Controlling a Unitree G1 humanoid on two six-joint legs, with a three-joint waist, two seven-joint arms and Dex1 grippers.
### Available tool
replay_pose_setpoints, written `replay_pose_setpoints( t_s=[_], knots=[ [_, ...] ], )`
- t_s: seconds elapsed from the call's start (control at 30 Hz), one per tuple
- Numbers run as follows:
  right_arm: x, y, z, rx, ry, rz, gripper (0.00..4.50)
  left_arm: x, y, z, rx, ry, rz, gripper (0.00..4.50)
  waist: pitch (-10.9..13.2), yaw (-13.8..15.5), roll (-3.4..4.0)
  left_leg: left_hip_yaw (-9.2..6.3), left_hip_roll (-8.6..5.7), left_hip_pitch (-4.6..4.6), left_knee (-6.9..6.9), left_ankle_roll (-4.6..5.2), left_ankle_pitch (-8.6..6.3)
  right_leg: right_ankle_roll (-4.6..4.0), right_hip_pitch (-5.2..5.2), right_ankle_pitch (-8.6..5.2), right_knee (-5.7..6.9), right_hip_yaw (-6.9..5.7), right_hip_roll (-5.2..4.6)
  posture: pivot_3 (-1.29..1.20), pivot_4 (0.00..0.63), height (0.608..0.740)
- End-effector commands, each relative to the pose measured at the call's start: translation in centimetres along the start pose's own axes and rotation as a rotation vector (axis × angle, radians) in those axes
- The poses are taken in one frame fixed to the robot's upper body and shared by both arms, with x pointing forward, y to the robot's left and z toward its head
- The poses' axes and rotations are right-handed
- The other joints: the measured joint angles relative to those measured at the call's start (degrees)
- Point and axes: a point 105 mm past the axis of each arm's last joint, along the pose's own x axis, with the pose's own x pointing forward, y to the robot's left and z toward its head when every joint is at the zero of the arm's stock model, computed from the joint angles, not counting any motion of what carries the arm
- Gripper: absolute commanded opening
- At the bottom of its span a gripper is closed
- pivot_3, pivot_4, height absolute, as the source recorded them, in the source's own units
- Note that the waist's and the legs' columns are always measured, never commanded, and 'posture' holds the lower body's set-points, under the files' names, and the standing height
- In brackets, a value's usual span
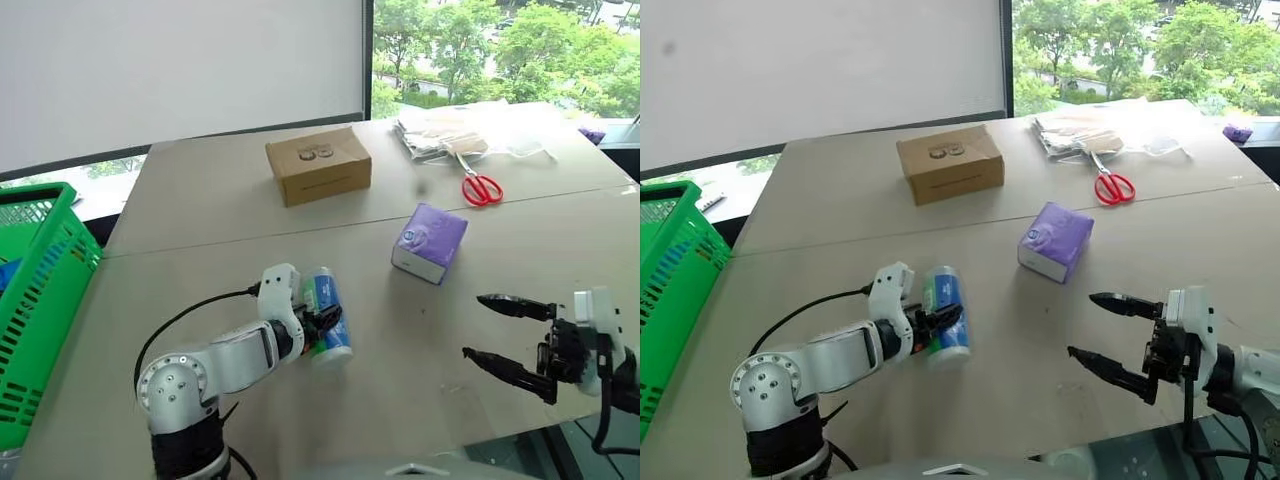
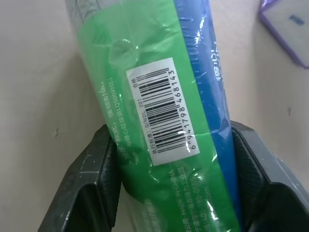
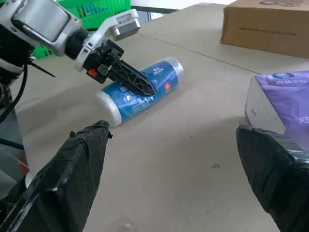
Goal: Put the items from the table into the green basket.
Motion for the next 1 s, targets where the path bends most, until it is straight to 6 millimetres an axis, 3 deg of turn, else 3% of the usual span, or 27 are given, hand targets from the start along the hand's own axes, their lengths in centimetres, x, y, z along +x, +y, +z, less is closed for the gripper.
replay_pose_setpoints(
  t_s=[0.03, 0.13, 0.23, 0.33, 0.43, 0.53, 0.6, 0.7, 0.83, 1.0],
  knots=[
    [0.8, 0.2, 1.0, -0.01, -0.039, 0.051, 4.5, -0.6, 3.1, 0.4, 0.049, -0.013, 0.172, 2.36, 0.22, -0.06, -0.08, -0.03, 0.01, 0.0, -0.01, -0.13, 0.07, -0.01, -0.02, 0.0, 0.02, -0.01, 0.01, -0.05, 0.116, 0.74],
    [2.0, -0.1, 2.1, 0.004, -0.09, 0.078, 4.5, -2.2, 4.8, 2.5, 0.027, -0.136, 0.274, 2.36, 0.47, -0.08, -0.4, -0.03, 0.04, -0.19, -0.13, -0.32, 0.19, 0.11, -0.4, 0.1, 0.16, 0.01, 0.05, 0.01, 0.109, 0.74],
    [3.5, -0.5, 3.5, 0.011, -0.156, 0.111, 4.5, -4.4, 7.1, 4.7, 0.075, -0.25, 0.425, 2.36, 0.74, 0.27, -0.83, -0.03, 0.36, -0.44, -0.17, -0.75, 0.45, -0.31, -1.11, 0.36, 0.29, -0.02, 0.32, 0.06, 0.103, 0.74],
    [5.4, -0.9, 4.5, 0.001, -0.205, 0.16, 4.5, -7.0, 8.7, 8.5, 0.19, -0.419, 0.571, 2.36, 0.83, 1.17, -0.89, -0.04, 0.88, -0.97, -0.3, -1.27, 0.76, -0.8, -1.45, 0.65, 0.28, -0.19, 0.77, 0.13, 0.086, 0.74],
    [7.5, -1.4, 5.9, -0.007, -0.266, 0.22, 4.5, -10.3, 6.9, 14.1, 0.267, -0.731, 0.572, 2.36, 1.01, 3.19, -1.07, -0.27, 1.11, -1.23, -0.32, -1.77, 1.09, -1.42, -2.0, 1.03, 0.29, -0.42, 1.11, 0.19, 0.068, 0.74],
    [8.7, -1.8, 6.8, -0.03, -0.295, 0.268, 4.5, -13.1, 6.1, 16.8, 0.379, -0.898, 0.641, 2.36, 0.96, 6.09, -1.23, -0.55, 1.16, -1.56, -0.16, -1.88, 1.18, -1.6, -2.14, 1.17, 0.21, -0.72, 1.17, 0.24, 0.048, 0.74],
    [9.5, -1.9, 7.7, -0.041, -0.322, 0.294, 4.5, -15.9, 6.7, 18.3, 0.45, -0.99, 0.762, 2.36, 0.7, 7.9, -1.36, -0.55, 1.17, -1.96, -0.12, -1.62, 1.32, -1.8, -2.56, 1.3, 0.18, -0.71, 1.19, 0.27, 0.038, 0.74],
    [10.2, -1.8, 8.7, -0.048, -0.352, 0.333, 4.5, -19.4, 8.8, 19.5, 0.5, -1.053, 0.945, 2.36, 0.66, 9.46, -1.44, -0.53, 1.17, -2.48, -0.04, -1.61, 1.33, -1.89, -3.08, 1.38, 0.23, -0.67, 1.22, 0.31, 0.025, 0.74],
    [11.2, -1.7, 10.3, -0.064, -0.397, 0.367, 4.5, -24.4, 14.5, 19.2, 0.475, -1.009, 1.228, 2.36, 0.54, 10.64, -1.55, -0.43, 1.27, -3.19, -0.01, -1.61, 1.33, -2.08, -3.87, 1.52, 0.29, -0.63, 1.35, 0.32, 0.018, 0.74],
    [12.1, -2.0, 11.6, -0.052, -0.422, 0.364, 4.5, -28.0, 19.9, 18.2, 0.486, -0.902, 1.36, 2.36, 0.31, 12.72, -1.83, -0.4, 1.34, -3.22, 0.06, -1.62, 1.32, -2.15, -3.86, 1.58, 0.28, -0.68, 1.39, 0.34, 0.006, 0.74]
  ],
)
